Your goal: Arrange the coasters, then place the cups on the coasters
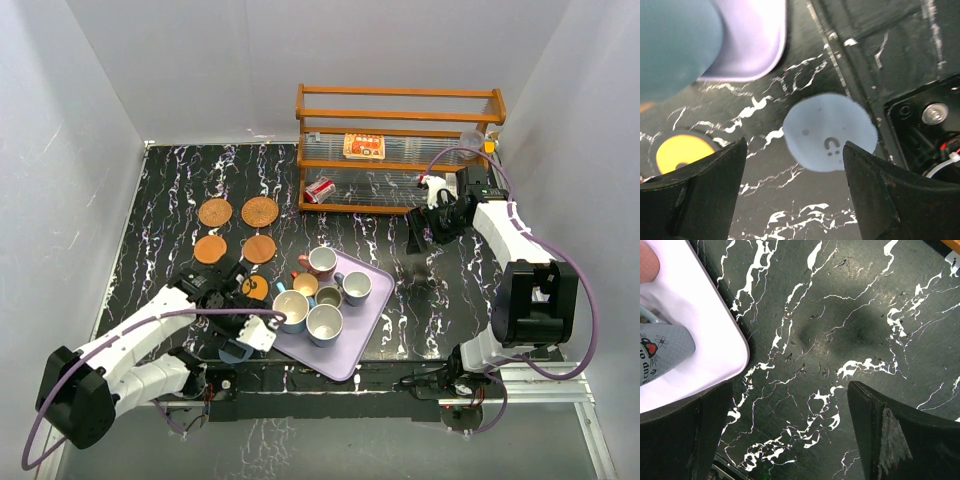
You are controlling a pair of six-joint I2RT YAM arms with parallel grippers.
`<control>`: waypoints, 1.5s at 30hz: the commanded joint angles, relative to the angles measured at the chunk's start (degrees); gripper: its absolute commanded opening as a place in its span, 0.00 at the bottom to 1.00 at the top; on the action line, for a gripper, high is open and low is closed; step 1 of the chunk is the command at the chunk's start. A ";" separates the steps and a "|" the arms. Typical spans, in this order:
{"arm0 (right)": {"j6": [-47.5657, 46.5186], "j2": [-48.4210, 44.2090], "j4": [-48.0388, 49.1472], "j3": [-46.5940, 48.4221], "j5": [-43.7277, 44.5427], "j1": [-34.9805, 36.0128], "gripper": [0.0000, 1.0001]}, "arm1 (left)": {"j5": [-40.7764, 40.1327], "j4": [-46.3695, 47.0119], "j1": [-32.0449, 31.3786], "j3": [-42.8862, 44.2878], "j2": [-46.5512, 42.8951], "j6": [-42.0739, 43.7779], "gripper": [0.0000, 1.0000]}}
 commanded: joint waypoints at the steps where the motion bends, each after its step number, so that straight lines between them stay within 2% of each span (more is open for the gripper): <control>1: -0.67 -2.40 0.69 2.14 -0.35 -0.31 0.98 | 4.13 -1.50 -5.11 -1.65 -0.60 -1.64 0.77; 10: -0.59 -1.30 0.53 2.49 0.22 -0.31 0.98 | 1.36 0.04 -11.66 -2.60 4.14 1.74 0.77; 19: -0.60 -1.17 0.87 2.04 0.99 -0.31 0.98 | -5.30 -1.03 -16.25 -4.13 9.56 12.51 0.66; 24: -0.62 -1.00 1.05 1.69 1.34 -0.30 0.98 | -9.99 2.71 -17.13 -6.71 10.21 12.68 0.60; 28: -0.71 -0.21 0.92 1.56 1.25 -0.31 0.98 | -14.08 5.94 -17.11 -8.90 8.73 9.18 0.55; 33: -0.70 1.57 -0.11 3.03 1.07 -0.23 0.98 | -17.28 6.72 -15.47 -10.62 6.81 6.79 0.50; 38: -0.77 2.52 -0.88 3.87 0.71 -0.22 0.98 | -19.32 8.89 -13.13 -13.63 5.18 6.08 0.48; 45: -0.78 0.33 -1.24 3.96 0.40 -0.22 0.98 | -18.10 12.28 -3.18 -14.49 4.64 8.26 0.47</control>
